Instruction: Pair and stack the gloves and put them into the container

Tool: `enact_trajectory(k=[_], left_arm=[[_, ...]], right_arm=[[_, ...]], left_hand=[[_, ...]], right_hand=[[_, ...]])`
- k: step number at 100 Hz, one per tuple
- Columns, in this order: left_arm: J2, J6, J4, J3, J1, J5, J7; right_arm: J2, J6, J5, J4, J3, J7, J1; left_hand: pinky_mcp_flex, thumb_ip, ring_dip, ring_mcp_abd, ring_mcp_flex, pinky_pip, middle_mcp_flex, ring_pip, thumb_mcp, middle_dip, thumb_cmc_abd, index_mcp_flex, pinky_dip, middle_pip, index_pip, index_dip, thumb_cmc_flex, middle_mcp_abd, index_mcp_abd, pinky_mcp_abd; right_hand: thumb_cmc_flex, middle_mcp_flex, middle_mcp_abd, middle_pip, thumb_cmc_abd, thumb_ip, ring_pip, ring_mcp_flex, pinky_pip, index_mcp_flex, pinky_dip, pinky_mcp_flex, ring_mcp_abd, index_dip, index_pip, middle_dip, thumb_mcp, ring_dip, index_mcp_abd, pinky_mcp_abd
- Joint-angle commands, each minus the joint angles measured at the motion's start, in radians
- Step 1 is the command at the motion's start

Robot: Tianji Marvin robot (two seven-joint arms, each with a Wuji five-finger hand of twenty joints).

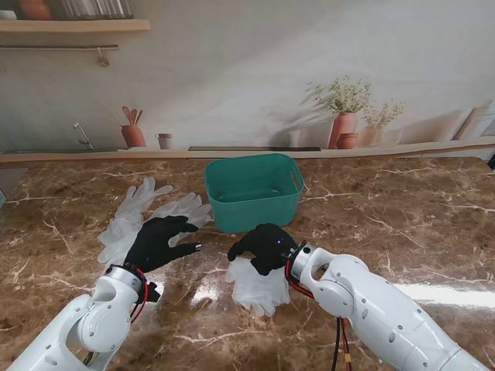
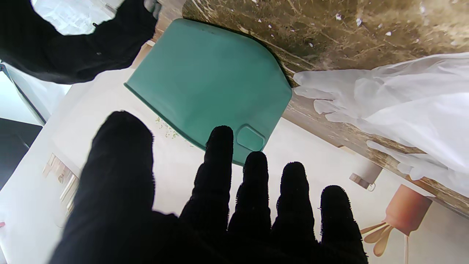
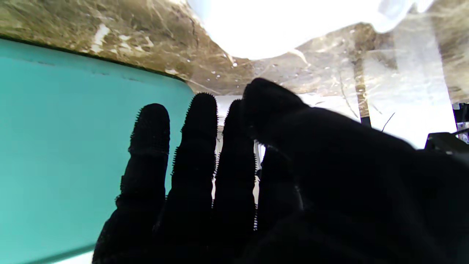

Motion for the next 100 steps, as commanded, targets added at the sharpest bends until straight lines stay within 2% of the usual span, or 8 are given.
enact_trajectory(k=[1, 17, 40, 63, 76, 86, 99, 100], left_arm=[[0.003, 0.001, -0.006, -0.001, 0.010, 0.002, -0.004], [0.004, -0.001, -0.012, -0.002, 0.015, -0.011, -0.015], [0.004, -0.003, -0.017, -0.009, 0.021, -0.009, -0.016], [0.005, -0.008, -0.016, -0.006, 0.019, -0.020, -0.029], [0.006, -0.008, -0.016, -0.007, 0.021, -0.019, -0.028], [0.006, -0.011, -0.016, -0.007, 0.022, -0.017, -0.027], [0.005, -0.013, -0.015, -0.007, 0.022, -0.018, -0.026], [0.005, -0.013, -0.015, -0.007, 0.022, -0.018, -0.026]], right_arm=[[-0.004, 0.019, 0.020, 0.025, -0.012, 0.017, 0.005], [-0.002, 0.031, 0.019, 0.063, -0.083, 0.023, 0.055], [0.006, 0.037, 0.010, 0.070, -0.159, 0.075, 0.106], [0.019, 0.073, -0.038, 0.057, -0.234, 0.108, 0.146], [0.020, 0.126, -0.081, 0.064, -0.270, 0.052, 0.152], [0.018, 0.168, -0.095, 0.065, -0.285, 0.032, 0.150], [0.020, 0.185, -0.104, 0.059, -0.288, 0.033, 0.146], [0.020, 0.185, -0.104, 0.059, -0.288, 0.033, 0.146]], left_hand=[[-0.009, 0.022, -0.012, -0.050, -0.007, -0.034, -0.001, -0.037, -0.037, -0.012, 0.027, 0.015, 0.008, -0.017, 0.011, 0.005, 0.020, -0.021, -0.025, -0.008], [-0.009, 0.021, -0.012, -0.051, -0.008, -0.041, -0.001, -0.038, -0.037, -0.012, 0.029, 0.016, 0.004, -0.017, 0.010, 0.004, 0.022, -0.023, -0.024, -0.010], [-0.008, 0.021, -0.012, -0.048, -0.003, -0.046, 0.003, -0.037, -0.037, -0.012, 0.030, 0.019, 0.004, -0.017, 0.010, 0.004, 0.025, -0.020, -0.023, -0.005], [-0.009, 0.021, -0.011, -0.047, -0.003, -0.054, 0.004, -0.037, -0.038, -0.013, 0.033, 0.021, 0.003, -0.019, 0.011, 0.004, 0.027, -0.021, -0.025, -0.007], [-0.010, 0.021, -0.011, -0.047, -0.003, -0.057, 0.004, -0.038, -0.037, -0.013, 0.034, 0.023, 0.003, -0.019, 0.012, 0.005, 0.028, -0.020, -0.025, -0.005], [-0.009, 0.021, -0.012, -0.048, -0.003, -0.059, 0.004, -0.038, -0.038, -0.014, 0.035, 0.023, 0.003, -0.020, 0.012, 0.005, 0.027, -0.023, -0.027, -0.005], [-0.010, 0.021, -0.011, -0.048, -0.002, -0.062, 0.004, -0.038, -0.038, -0.013, 0.034, 0.029, 0.004, -0.019, 0.015, 0.006, 0.028, -0.021, -0.027, -0.004], [-0.010, 0.021, -0.011, -0.048, -0.002, -0.062, 0.004, -0.038, -0.038, -0.014, 0.034, 0.029, 0.004, -0.020, 0.015, 0.006, 0.028, -0.021, -0.027, -0.004]], right_hand=[[-0.024, -0.060, -0.021, -0.035, -0.040, 0.024, -0.021, -0.049, 0.021, -0.064, 0.043, -0.020, -0.028, -0.029, -0.042, -0.034, -0.005, -0.031, -0.019, 0.006], [-0.085, -0.227, 0.003, -0.100, -0.088, 0.005, -0.094, -0.193, -0.055, -0.186, 0.068, -0.131, -0.028, -0.075, -0.109, -0.097, -0.051, -0.067, 0.002, 0.023], [-0.179, -0.415, 0.030, -0.111, -0.114, -0.016, -0.133, -0.349, -0.160, -0.348, 0.100, -0.231, -0.017, -0.102, -0.232, -0.162, -0.086, -0.132, 0.107, 0.027], [-0.223, -0.358, 0.016, -0.027, -0.115, -0.019, -0.079, -0.338, -0.145, -0.377, 0.162, -0.219, 0.002, -0.063, -0.275, -0.110, -0.102, -0.100, 0.180, 0.015], [-0.250, -0.244, -0.028, 0.145, -0.136, -0.027, 0.143, -0.257, -0.015, -0.354, 0.290, -0.170, -0.021, -0.016, -0.263, 0.091, -0.080, 0.095, 0.198, -0.004], [-0.258, -0.128, -0.073, 0.337, -0.164, -0.034, 0.302, -0.231, 0.004, -0.269, 0.305, -0.156, -0.024, -0.001, -0.204, 0.292, -0.063, 0.213, 0.172, 0.006], [-0.243, -0.013, -0.093, 0.442, -0.200, -0.041, 0.423, -0.232, 0.016, 0.013, 0.285, -0.163, -0.026, 0.117, 0.080, 0.505, -0.050, 0.305, 0.018, 0.022], [-0.237, -0.008, -0.096, 0.452, -0.204, -0.041, 0.440, -0.236, 0.019, 0.065, 0.282, -0.164, -0.029, 0.157, 0.138, 0.538, -0.047, 0.319, -0.013, 0.022]])
